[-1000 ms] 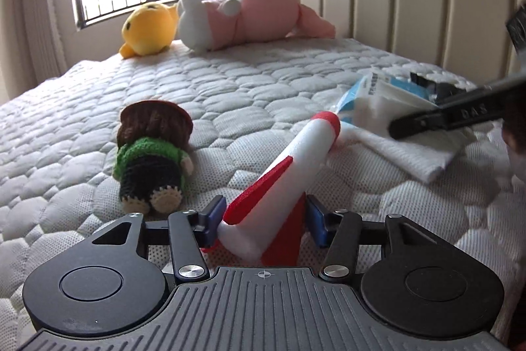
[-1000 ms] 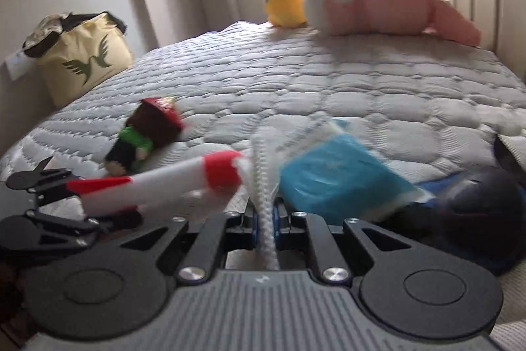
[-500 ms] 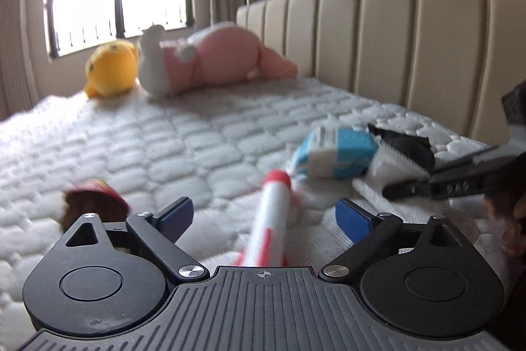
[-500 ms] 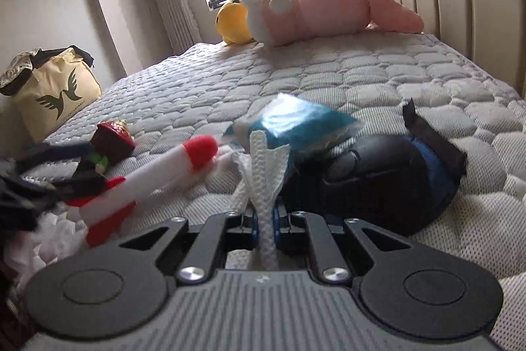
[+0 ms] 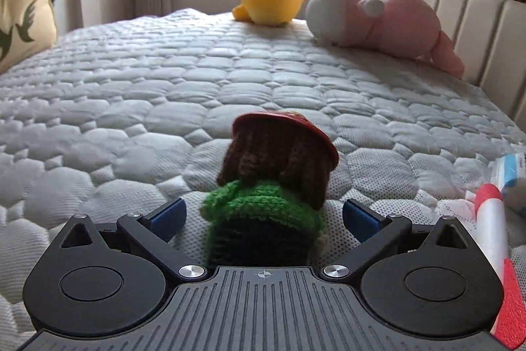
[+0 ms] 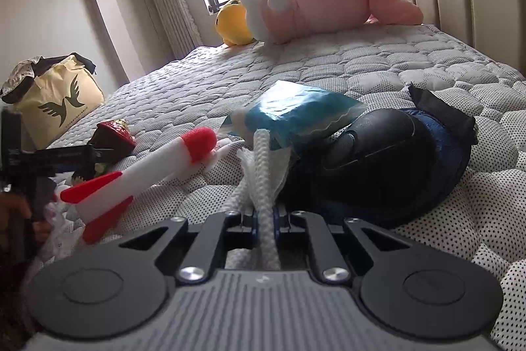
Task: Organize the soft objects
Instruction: 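Release the rocket onto the bed and grasp the crocheted doll with the left tool, then wipe the doll's hair and sweater with the right tool's tissue while the left tool holds it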
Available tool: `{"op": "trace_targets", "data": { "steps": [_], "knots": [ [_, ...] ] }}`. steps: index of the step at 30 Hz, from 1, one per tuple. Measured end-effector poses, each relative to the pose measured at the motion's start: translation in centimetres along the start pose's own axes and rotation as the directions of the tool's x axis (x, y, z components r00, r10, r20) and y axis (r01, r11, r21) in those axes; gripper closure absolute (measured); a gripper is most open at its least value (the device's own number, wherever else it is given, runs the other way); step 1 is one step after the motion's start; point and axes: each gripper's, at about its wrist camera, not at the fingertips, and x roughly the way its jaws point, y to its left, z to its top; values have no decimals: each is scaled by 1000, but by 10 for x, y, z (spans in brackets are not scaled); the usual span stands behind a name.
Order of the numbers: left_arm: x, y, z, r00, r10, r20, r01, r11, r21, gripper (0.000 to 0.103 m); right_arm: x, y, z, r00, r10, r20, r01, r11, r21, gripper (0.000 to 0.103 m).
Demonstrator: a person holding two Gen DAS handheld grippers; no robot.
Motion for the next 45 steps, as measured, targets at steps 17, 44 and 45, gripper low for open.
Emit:
{"op": "trace_targets", "data": {
  "steps": [17,44,45],
  "knots": [
    [-96,15,-54,931,-364,9,358,920,158,40,-19,73,40,995,95,7,-93,989,-117,95],
    [-100,23,-85,892,-451,8,449,890,76,4,33,134,1,947,224,-229,-252,962,-104,94],
    [-98,26,-82,889,-457,10,457,889,40,4,33,129,4,955,210,-207,-232,969,-85,94]
  ]
}}
